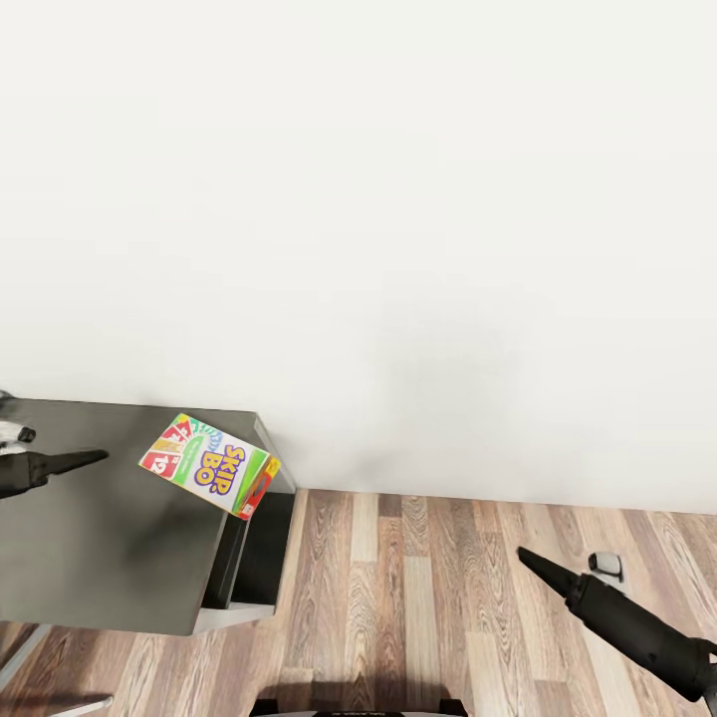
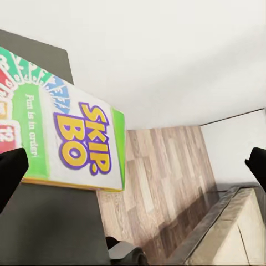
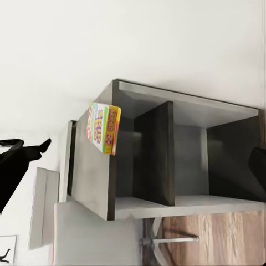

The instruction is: Put all the toys in the child's room - the three board games (two on the bed and one on the table), the two jigsaw puzzles on the table, and the tennis ball on the table - inside the toy box on the table in the child's room.

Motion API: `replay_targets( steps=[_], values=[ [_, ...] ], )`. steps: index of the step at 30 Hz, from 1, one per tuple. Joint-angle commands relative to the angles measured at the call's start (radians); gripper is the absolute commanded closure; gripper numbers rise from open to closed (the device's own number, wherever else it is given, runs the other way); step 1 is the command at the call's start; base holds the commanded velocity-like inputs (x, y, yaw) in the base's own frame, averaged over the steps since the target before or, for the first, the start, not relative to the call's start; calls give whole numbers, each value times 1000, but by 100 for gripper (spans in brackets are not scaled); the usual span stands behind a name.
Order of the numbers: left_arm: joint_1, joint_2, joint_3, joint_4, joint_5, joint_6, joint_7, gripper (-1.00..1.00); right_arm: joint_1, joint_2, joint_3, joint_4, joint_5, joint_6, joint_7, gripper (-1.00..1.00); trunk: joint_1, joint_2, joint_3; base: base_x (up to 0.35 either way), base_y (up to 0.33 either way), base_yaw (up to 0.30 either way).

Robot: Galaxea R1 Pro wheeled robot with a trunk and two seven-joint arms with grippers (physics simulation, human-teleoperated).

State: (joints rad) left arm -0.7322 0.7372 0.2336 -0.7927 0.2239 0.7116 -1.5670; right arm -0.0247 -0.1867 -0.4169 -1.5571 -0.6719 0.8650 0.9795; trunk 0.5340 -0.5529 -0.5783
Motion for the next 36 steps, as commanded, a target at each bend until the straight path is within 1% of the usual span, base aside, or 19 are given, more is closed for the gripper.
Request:
replay_targets(
  steps=[1, 4, 5, 7, 8, 9, 10, 12, 13, 16, 21, 22, 24, 25, 26, 27, 29, 32, 36],
  values=[
    [11, -1, 0, -8, 3, 12, -4, -100, -1, 0, 0, 0, 5, 5, 2, -100, 0, -1, -1, 0, 0, 0],
    [63, -15, 0, -54, 28, 31, -4, -100, -1, 3, 2, -1, 31, 4, 1, -100, 0, -1, -1, 0, 0, 0],
    [96, -23, 0, -84, 49, 45, -4, -100, -1, 4, 5, -1, 42, 4, 1, -100, 0, -1, -1, 0, 0, 0],
    [132, -30, 0, -119, 75, 57, -4, -100, -2, 5, 8, -1, 50, 4, 1, -100, 0, -1, -1, 0, 0, 0],
    [167, -35, 0, -158, 105, 65, -4, -100, -2, 5, 10, -1, 55, 3, 1, -100, 0, -1, -1, 0, 0, 0],
    [184, -36, 0, -180, 120, 68, -4, -100, -2, 5, 11, -1, 57, 3, 1, -100, 0, -1, -1, 0, 0, 0],
    [213, -38, 1, -224, 151, 76, -4, -100, -2, 6, 13, -1, 60, -2, 1, -100, 0, -1, -1, 0, 0, 0],
    [235, -39, 2, -263, 181, 86, -4, -100, -2, 7, 17, -1, 61, -11, 1, -100, 0, -1, -1, 0, 0, 0],
    [253, -40, 2, -291, 204, 95, -4, -100, -2, 7, 24, -1, 63, -19, 0, -100, 0, -1, -1, 0, 0, 0],
    [274, -43, -1, -329, 229, 105, -4, -100, -3, 7, 41, -1, 64, -30, 0, -100, 0, -1, -1, 0, 0, 0],
    [285, -59, -6, -363, 241, 111, -4, -100, -4, 7, 65, -1, 71, -36, -1, -100, 0, -1, -1, 0, 0, 0],
    [287, -76, -12, -387, 243, 114, -4, -100, -4, 7, 76, -1, 80, -37, -3, -100, 0, -1, -1, 0, 0, 0],
    [290, -95, -21, -422, 244, 123, -4, -100, -5, 8, 87, -1, 93, -38, -9, -100, 0, -1, -1, 0, 0, 0],
    [299, -112, -30, -467, 245, 139, -4, -100, -5, 8, 97, -1, 108, -39, -21, -100, 0, -1, -1, 0, 0, 0],
    [306, -119, -33, -489, 244, 148, -4, -100, -6, 9, 102, -1, 115, -39, -29, -100, 0, -1, -1, 0, 0, 0],
    [328, -130, -39, -532, 243, 162, -4, -100, -6, 10, 112, -1, 128, -39, -50, -100, 0, -1, -1, 0, 0, 0],
    [359, -143, -44, -584, 240, 176, -4, -100, -15, 12, 125, 0, 138, -38, -85, -100, 0, -1, -1, 0, 0, 0],
    [376, -149, -45, -617, 239, 183, -4, -100, -29, 13, 139, 6, 142, -36, -117, -100, 0, -1, -1, 0, 0, 0],
    [391, -153, -39, -644, 241, 187, -4, -100, -60, 15, 178, 55, 148, -36, -149, -100, 0, -1, -1, 0, 0, 0]
  ],
)
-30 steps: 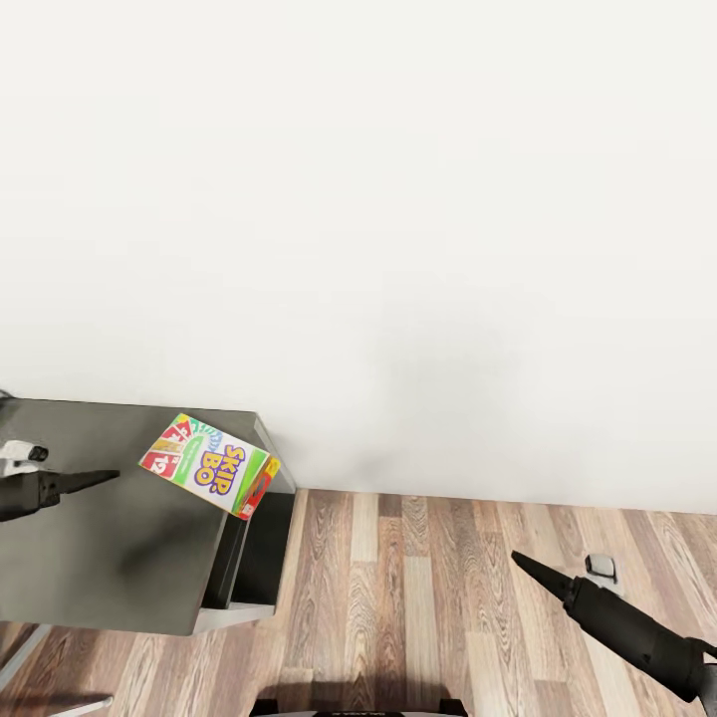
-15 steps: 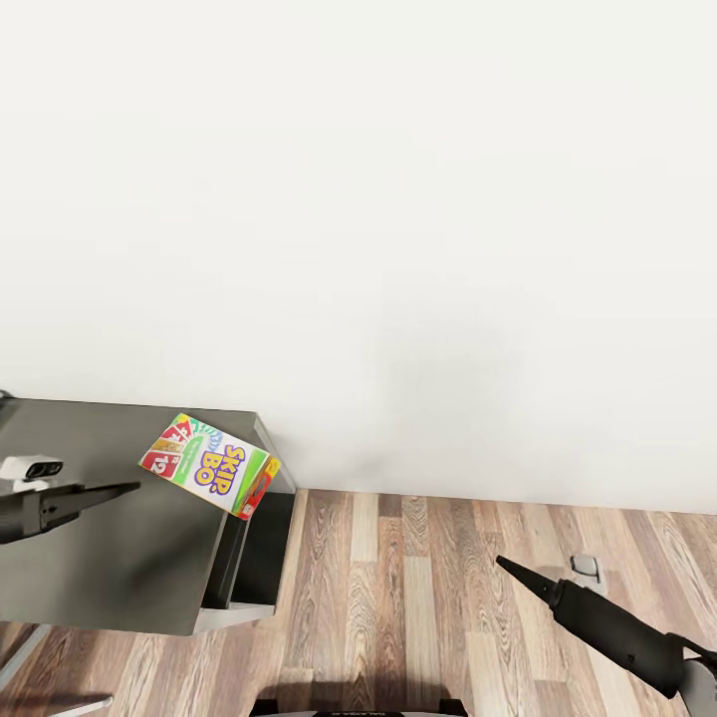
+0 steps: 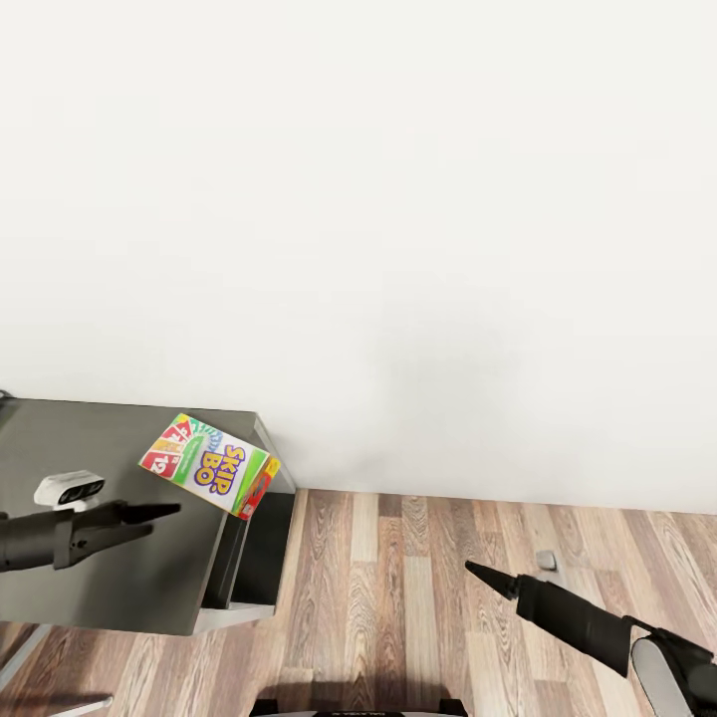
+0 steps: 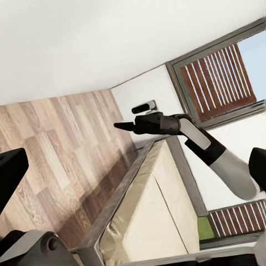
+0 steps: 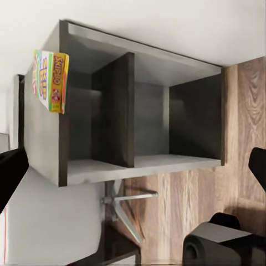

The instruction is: Put all the toys in the child's room - the three board games (two on the bed and one on the table), the two jigsaw puzzles on the table, and the tennis ball on the table - inside the toy box on the table in the child's room.

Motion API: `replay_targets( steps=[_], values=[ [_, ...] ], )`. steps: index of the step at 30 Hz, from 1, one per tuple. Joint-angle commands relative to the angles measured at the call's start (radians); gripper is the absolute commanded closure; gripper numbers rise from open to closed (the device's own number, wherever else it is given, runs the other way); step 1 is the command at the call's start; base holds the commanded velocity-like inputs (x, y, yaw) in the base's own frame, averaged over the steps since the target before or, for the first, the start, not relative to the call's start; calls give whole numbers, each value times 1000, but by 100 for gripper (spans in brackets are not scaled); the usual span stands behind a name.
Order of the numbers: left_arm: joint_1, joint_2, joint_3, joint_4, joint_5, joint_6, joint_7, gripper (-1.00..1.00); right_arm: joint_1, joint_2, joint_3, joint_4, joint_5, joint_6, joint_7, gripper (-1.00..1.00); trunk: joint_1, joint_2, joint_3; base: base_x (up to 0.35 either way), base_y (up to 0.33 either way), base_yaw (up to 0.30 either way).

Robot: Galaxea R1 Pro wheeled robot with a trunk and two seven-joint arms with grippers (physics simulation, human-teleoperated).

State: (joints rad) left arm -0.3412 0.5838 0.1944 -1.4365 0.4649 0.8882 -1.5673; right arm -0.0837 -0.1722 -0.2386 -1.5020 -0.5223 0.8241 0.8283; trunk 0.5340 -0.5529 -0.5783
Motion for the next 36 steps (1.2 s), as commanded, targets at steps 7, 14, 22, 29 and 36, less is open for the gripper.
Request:
replay_targets(
  steps=[7, 14, 22, 29, 36],
  values=[
    [8, 0, 34, -9, 5, 12, -4, -100, -37, 14, 25, 54, 2, 1, -11, -100, 0, -1, -1, 0, 0, 0],
    [10, -3, 42, -10, 6, 12, -4, -100, -134, 97, 43, 139, 5, 5, -107, -100, 0, -1, -1, 0, 112, 0],
    [11, -4, 44, -10, 6, 9, -4, -100, -304, 116, 120, 440, 1, -46, -175, -100, 0, -1, -1, 0, 31, 0],
    [11, -4, 45, -10, 5, 8, -4, -100, -341, 119, 152, 513, -1, -95, -110, -100, 0, -1, -1, 0, 81, 0],
    [11, -3, 60, -9, 4, 8, -4, -100, -345, 110, 147, 509, -7, -103, 20, -100, 0, -1, -1, 0, 20, 0]
  ],
)
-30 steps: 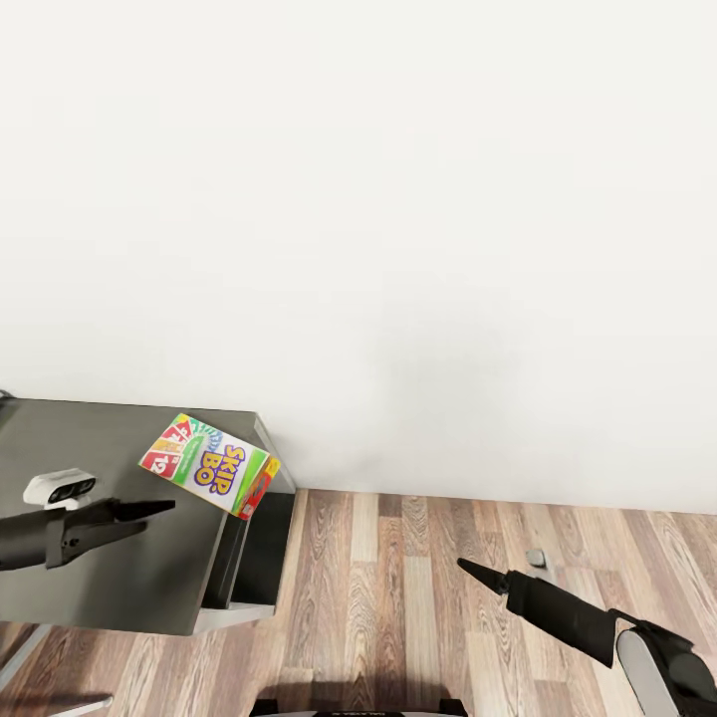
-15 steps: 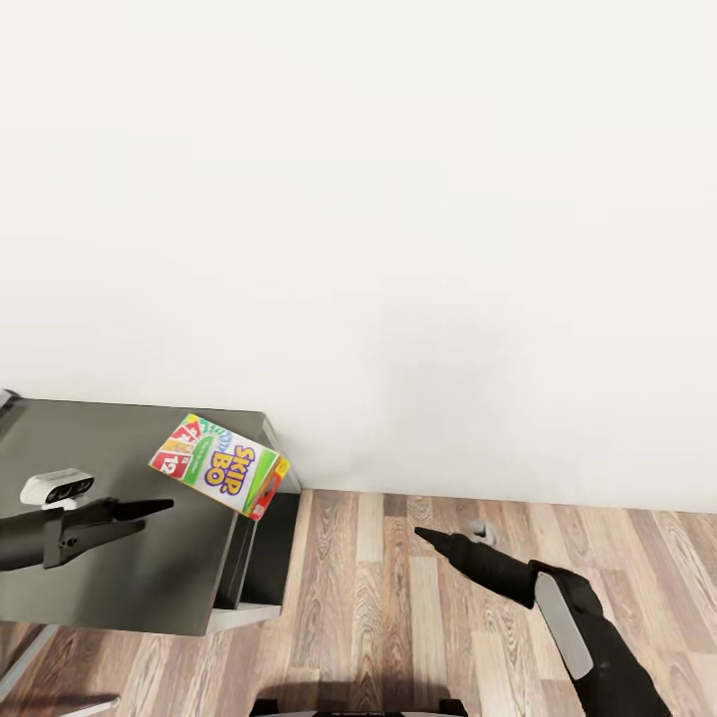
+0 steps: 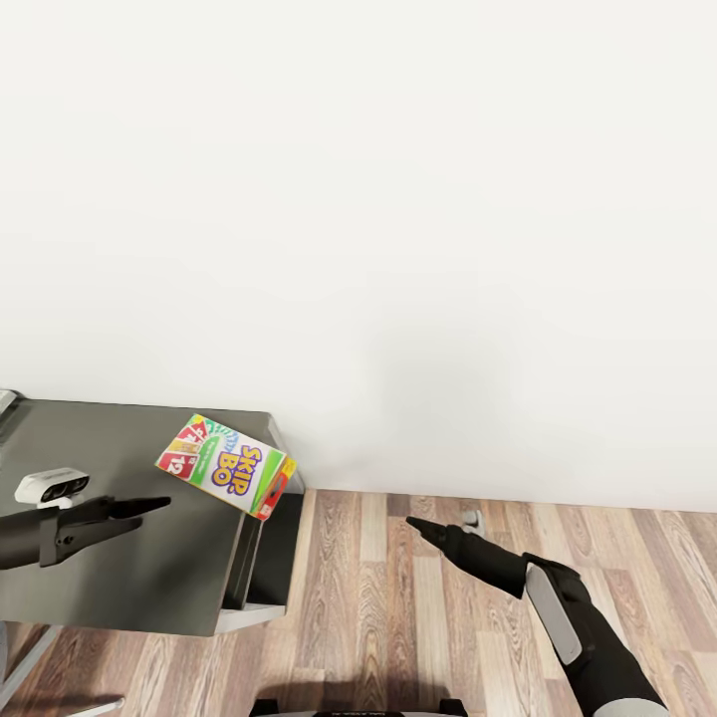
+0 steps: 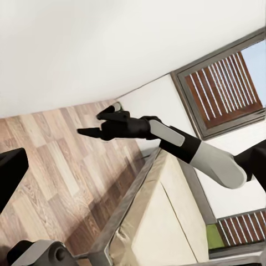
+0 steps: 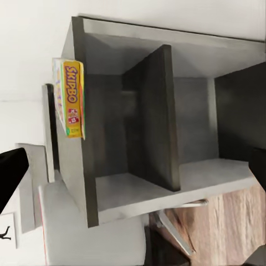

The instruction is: Put all the toys in the child's room - the three board games (two on the bed and one on the table), the two jigsaw puzzles on the table, and the tennis ball on the table - inside the toy box on the table in the child's room.

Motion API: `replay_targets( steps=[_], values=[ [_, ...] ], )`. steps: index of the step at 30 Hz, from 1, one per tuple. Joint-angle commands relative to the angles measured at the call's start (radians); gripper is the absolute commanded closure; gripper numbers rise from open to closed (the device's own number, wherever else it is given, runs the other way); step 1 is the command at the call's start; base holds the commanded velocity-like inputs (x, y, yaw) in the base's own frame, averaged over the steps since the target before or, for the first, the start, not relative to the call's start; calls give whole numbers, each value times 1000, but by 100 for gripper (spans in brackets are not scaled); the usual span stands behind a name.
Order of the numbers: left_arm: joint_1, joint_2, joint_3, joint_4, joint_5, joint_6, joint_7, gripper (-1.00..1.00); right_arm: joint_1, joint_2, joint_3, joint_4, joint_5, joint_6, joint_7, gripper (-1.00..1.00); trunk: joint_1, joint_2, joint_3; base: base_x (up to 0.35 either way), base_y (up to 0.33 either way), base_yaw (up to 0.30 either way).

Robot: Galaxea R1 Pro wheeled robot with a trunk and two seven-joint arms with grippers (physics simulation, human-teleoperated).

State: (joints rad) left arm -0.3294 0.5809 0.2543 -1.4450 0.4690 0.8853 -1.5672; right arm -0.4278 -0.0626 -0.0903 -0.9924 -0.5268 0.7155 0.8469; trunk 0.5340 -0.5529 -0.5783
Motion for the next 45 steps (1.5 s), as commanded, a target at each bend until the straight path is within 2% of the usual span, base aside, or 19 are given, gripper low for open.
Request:
replay_targets(
  steps=[1, 9, 19, 38, 41, 43, 45],
  values=[
    [0, 0, 1, 0, 0, 11, -4, -100, 0, -1, -1, 0, -3, 6, 7, -100, 0, -1, -1, 0, 2, 0],
    [0, -2, 5, 1, -3, 11, -4, -100, 0, -1, -3, 2, -5, 4, 24, -100, 0, -1, -1, 0, 5, 0],
    [1, -1, 6, 4, -6, 11, -4, -100, 0, 13, -1, 12, -3, -6, 22, -100, 0, -1, -1, 12, 129, 0],
    [1, -3, 5, 5, -3, 4, -4, -100, -8, 5, -14, 45, -10, 6, 25, -100, 0, -1, -1, 2, 47, 0],
    [1, -3, 5, 4, -1, 3, -4, -100, -40, 11, -13, 105, -8, 1, 23, -100, 0, -1, -1, 0, 5, 0],
    [1, -3, 5, 1, 1, 3, -4, -100, -106, 14, -12, 193, -4, -1, 23, -100, 0, -1, -1, 0, 2, 0],
    [1, -3, 5, 0, 1, 2, -4, -100, -145, 14, -10, 243, 0, -1, 23, -100, 0, -1, -1, 0, 1, 0]
  ],
)
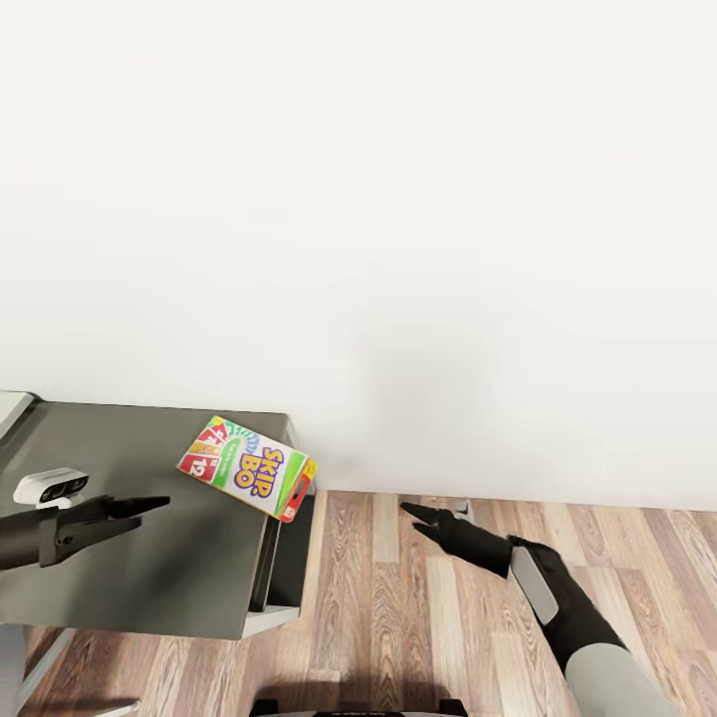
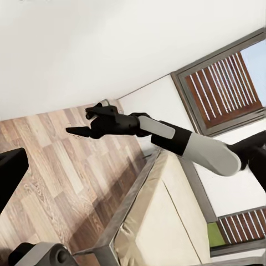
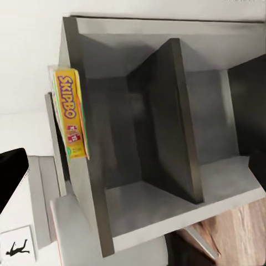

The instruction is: Put all the toys in the child's room - the three board games (two on the bed and one on the table), the two jigsaw puzzles on the table, and the tennis ball on the table - inside the toy box on the table in the child's room.

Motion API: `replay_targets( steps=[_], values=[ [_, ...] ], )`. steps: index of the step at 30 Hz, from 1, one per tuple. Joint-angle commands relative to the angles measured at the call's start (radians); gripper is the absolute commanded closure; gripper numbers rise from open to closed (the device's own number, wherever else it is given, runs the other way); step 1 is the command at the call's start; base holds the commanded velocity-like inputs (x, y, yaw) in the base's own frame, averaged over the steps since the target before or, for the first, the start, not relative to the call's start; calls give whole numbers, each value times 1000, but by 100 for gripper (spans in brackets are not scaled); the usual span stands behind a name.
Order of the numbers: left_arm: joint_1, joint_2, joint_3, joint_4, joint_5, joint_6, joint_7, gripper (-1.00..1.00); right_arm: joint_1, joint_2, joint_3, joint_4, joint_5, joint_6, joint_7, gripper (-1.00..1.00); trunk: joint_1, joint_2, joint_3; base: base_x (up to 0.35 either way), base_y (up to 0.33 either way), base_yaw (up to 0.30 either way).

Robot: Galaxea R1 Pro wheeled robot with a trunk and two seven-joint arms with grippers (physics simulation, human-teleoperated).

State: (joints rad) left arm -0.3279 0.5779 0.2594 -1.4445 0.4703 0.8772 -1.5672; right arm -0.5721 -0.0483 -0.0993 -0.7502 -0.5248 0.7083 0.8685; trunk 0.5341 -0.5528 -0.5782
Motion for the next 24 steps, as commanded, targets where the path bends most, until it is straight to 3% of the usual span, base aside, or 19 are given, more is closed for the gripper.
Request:
replay_targets(
  steps=[1, 8, 11, 19, 24],
  values=[
    [0, 0, 0, -1, 0, 10, -4, -100, -39, 1, 0, 48, 1, 5, 2, -100, 0, -1, -1, 0, 0, 0],
    [1, -3, -1, -19, 2, 11, -4, -100, -165, 10, 8, 163, 8, 3, -6, -100, 0, -1, -1, 0, 0, 0],
    [1, -22, -2, -30, 3, 11, -4, -100, -194, 40, 14, 175, 10, 2, -35, -100, 0, -1, -1, 0, 0, 0],
    [2, -41, -4, -44, 4, 14, -4, -100, -207, 68, 24, 181, 10, 10, -95, -100, 0, -1, -1, 0, 0, 0],
    [2, -44, -2, -46, 5, 15, -4, -100, -208, 75, 78, 184, 9, 13, -113, -100, 0, -1, -1, 0, 0, 0]
  ],
)
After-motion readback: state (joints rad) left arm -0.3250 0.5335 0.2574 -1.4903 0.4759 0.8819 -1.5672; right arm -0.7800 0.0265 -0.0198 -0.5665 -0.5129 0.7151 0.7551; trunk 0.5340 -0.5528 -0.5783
